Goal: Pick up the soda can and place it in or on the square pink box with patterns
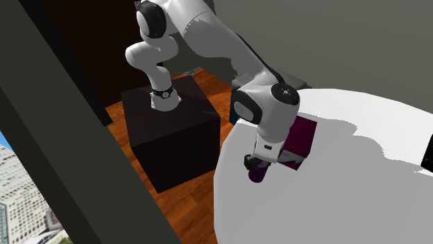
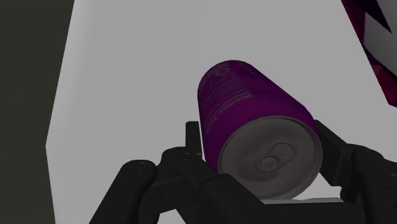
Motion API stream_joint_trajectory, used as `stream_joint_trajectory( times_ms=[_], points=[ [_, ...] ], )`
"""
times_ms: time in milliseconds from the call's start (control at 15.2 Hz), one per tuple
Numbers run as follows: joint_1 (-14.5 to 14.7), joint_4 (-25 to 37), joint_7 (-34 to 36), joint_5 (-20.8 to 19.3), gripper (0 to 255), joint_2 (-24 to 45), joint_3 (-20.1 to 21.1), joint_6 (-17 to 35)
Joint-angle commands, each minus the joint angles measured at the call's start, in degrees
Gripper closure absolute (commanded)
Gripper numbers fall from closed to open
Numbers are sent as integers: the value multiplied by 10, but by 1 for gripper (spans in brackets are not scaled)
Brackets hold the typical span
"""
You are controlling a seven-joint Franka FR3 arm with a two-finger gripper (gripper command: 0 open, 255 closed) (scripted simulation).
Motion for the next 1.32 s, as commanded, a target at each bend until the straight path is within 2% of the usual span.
stream_joint_trajectory(
  times_ms=[0,1254],
  points=[
    [0,2,0,1,255,-8,1,-10],
    [-1,67,-5,7,255,-62,4,-129]
  ],
)
